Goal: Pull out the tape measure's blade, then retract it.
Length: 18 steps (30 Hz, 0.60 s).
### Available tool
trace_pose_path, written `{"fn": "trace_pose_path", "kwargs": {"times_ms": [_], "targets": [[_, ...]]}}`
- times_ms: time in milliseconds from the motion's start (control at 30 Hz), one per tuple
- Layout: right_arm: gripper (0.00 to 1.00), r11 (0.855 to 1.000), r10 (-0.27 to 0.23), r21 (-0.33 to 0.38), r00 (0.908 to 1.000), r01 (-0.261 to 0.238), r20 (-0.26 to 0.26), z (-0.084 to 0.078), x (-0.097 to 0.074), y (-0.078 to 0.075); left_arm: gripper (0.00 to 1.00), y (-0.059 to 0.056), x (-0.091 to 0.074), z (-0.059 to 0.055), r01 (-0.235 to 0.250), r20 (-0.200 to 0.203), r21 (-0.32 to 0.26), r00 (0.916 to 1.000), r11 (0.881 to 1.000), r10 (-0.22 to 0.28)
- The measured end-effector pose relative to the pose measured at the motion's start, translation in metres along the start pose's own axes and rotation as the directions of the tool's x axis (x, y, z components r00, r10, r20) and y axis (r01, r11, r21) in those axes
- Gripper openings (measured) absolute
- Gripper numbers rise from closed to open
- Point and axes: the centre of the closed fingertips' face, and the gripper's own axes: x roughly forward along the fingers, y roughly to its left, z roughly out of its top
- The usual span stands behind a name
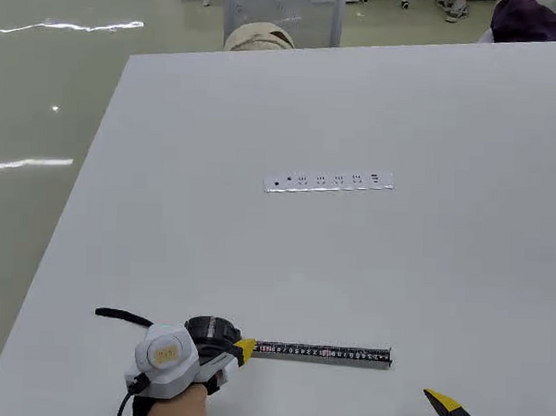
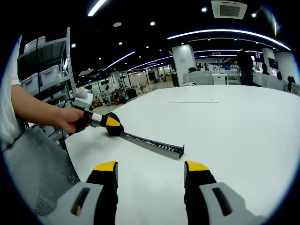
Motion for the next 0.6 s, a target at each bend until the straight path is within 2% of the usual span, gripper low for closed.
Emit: {"fn": "trace_pose_path", "kwargs": {"times_ms": [267, 600], "targets": [[0.57, 1.000, 0.001, 0.002, 1.0000, -0.001, -0.007, -0.0021, -0.0005, 0.0004, 0.77, 0.0019, 0.0021, -0.0015, -0.022, -0.013, 0.002, 0.9997, 1.000, 0.022], [0.55, 1.000, 0.001, 0.006, 0.9998, 0.000, -0.019, -0.0063, -0.0017, -0.0014, 0.78, 0.0033, 0.0042, -0.0019, -0.086, -0.026, 0.010, 0.9960, 0.996, 0.086]]}}
